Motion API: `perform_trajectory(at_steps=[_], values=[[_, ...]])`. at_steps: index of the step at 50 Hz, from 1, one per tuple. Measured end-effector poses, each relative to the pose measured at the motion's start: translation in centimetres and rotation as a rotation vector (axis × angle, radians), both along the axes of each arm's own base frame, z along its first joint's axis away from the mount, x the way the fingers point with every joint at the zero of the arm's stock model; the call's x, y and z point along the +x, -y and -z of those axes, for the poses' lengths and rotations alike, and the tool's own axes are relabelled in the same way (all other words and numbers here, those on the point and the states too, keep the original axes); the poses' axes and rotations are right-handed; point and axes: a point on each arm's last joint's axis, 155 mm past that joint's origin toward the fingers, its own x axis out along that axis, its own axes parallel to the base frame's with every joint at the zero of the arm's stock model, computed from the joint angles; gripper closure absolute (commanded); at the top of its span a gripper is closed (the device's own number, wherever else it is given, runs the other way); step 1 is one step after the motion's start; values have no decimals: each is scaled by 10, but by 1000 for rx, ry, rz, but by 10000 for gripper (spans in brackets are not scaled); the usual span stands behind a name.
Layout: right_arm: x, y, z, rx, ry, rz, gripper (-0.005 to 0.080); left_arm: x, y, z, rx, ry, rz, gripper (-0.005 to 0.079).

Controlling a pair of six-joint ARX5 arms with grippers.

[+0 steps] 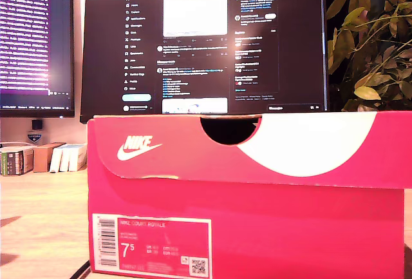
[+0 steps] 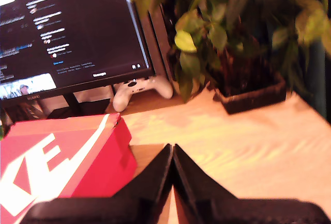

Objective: Close the red shoebox by pushing the lid with your left arm and holding the box in place with your right arm

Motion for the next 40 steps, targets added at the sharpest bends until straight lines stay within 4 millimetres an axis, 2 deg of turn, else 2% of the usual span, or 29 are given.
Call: perform_trajectory(at_steps=[8,14,21,31,36,40], values=[[-4,5,18,-3,-72,29,764,-2,-6,15,3,-64,-36,761],[-8,25,30,-24,-123,134,764,3,-26,15,42,-54,-140,761],[-10,40,29,-42,-121,214,764,3,-40,10,83,-23,-205,761],[-9,40,23,-110,-103,198,764,-4,-41,1,116,57,-199,761],[-7,36,20,-109,-77,178,764,-7,-41,9,114,67,-200,761],[-7,31,26,-107,-66,154,764,-10,-42,18,116,60,-199,761]])
